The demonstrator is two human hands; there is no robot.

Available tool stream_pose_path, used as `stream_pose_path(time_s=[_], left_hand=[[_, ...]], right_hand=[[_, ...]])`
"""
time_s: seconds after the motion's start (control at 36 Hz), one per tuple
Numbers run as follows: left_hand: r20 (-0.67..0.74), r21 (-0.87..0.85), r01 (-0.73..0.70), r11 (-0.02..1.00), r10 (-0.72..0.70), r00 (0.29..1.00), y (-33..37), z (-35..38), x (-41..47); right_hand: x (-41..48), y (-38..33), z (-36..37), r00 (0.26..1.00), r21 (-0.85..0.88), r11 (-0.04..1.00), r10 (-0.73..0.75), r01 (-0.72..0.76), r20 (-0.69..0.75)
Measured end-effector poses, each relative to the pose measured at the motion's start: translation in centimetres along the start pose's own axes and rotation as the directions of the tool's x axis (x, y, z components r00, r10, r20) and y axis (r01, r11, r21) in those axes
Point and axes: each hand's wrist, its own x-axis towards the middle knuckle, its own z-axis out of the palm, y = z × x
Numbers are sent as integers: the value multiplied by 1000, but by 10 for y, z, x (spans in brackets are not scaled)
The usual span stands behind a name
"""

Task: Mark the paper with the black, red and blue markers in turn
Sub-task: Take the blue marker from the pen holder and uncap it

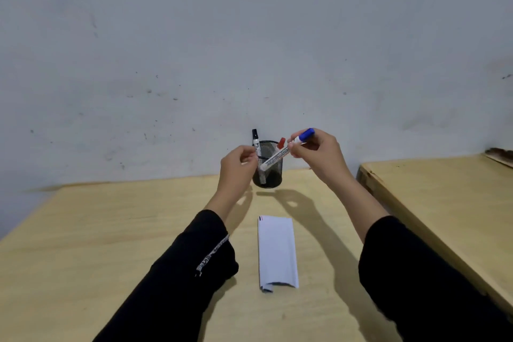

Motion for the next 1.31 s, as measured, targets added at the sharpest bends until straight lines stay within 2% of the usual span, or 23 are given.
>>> stream_pose_path(time_s=[0.14, 0.33, 0.47, 0.67, 0.83, 0.94, 1.08, 1.19, 1.31], left_hand=[[46, -72, -84, 994, 88, 995, 29, -15, -16], [209, -94, -178, 979, 195, 958, 60, -30, -45], [308, -49, -167, 985, 174, 935, 66, -37, -56], [328, 47, -197, 979, 172, 929, 64, -41, -65], [202, 1, -223, 975, 218, 955, 54, -44, -69], [94, -136, -124, 983, 137, 986, 42, -48, -70], [47, -221, -35, 975, 46, 998, 27, -51, -73], [26, -342, 23, 940, -15, 1000, 20, -49, -75], [24, -435, 67, 898, -63, 998, 18, -44, -76]], right_hand=[[-23, 0, 8, 999, -119, 992, -50, 51, 7], [-49, -1, 17, 979, -373, 909, -139, 186, 149], [-60, -5, 16, 955, -488, 831, -159, 266, 250], [-64, -5, 10, 933, -598, 737, -123, 314, 339], [-70, -3, 3, 951, -466, 851, -114, 242, 286], [-74, 3, -4, 962, -300, 948, -22, 107, 273], [-76, 5, -10, 970, -73, 997, 5, 13, 243], [-79, 9, -7, 982, 183, 977, 80, -112, 174], [-80, 8, 1, 975, 522, 823, 196, -223, 107]])
